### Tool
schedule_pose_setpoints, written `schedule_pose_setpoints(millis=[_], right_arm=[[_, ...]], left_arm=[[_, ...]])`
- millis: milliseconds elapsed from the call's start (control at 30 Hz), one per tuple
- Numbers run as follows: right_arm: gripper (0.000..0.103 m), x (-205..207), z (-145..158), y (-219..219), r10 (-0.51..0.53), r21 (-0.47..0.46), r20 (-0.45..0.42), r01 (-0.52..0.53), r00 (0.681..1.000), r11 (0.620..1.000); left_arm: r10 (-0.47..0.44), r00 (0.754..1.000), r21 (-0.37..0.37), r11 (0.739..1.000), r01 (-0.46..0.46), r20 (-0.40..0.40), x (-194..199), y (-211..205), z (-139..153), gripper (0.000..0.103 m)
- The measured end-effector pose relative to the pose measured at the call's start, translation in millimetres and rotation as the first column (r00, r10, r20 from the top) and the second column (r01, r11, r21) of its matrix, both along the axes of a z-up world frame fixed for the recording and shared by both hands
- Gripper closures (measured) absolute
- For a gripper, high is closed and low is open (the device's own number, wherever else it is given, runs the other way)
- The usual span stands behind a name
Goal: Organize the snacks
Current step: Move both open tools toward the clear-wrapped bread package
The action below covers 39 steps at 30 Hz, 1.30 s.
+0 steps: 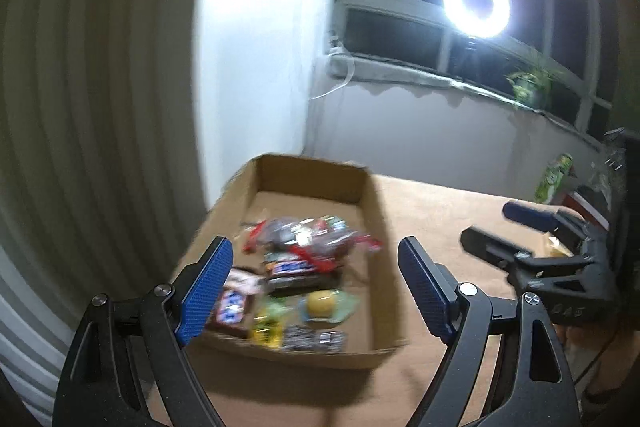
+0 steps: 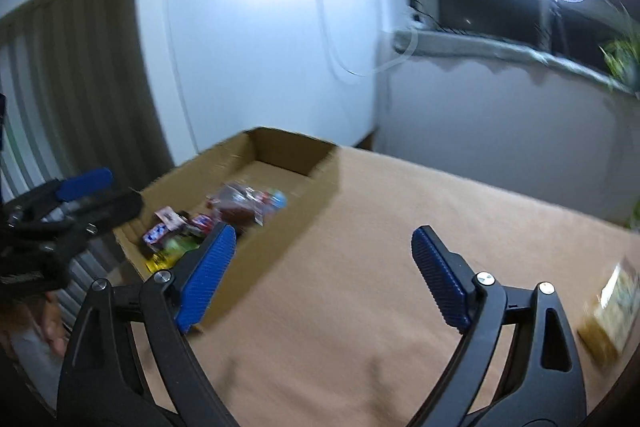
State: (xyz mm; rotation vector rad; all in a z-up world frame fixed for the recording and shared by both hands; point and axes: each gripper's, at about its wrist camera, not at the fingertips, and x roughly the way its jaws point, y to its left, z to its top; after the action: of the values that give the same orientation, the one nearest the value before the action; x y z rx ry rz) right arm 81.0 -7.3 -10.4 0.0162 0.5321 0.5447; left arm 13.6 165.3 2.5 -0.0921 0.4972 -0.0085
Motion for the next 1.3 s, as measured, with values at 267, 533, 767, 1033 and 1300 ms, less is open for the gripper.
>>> schedule_pose_setpoints(millis=[267,533,767,1033,1300], right_arm=[[0.011,-16,-7,-60,-0.079,0.023,-0.006,0.079,0.997,0.997],[0.011,-26,-13,-104,-0.133,0.062,-0.01,0.134,0.991,0.989],[0.011,-31,-21,-132,-0.16,0.092,-0.022,0.161,0.987,0.983],[0.011,-35,-34,-180,-0.247,0.107,-0.051,0.251,0.968,0.962],[0.01,-37,-50,-239,-0.371,0.096,-0.094,0.38,0.924,0.92]], left_arm=[[-0.077,0.997,0.108,0.991,0.075,0.012,-6,-61,17,0.018],[-0.129,0.992,0.163,0.979,0.125,0.015,-14,-98,22,0.018],[-0.155,0.988,0.198,0.968,0.153,-0.003,-14,-125,18,0.018],[-0.201,0.979,0.218,0.954,0.206,-0.042,-9,-156,7,0.018],[-0.291,0.952,0.201,0.931,0.304,-0.091,0,-192,-8,0.018]])
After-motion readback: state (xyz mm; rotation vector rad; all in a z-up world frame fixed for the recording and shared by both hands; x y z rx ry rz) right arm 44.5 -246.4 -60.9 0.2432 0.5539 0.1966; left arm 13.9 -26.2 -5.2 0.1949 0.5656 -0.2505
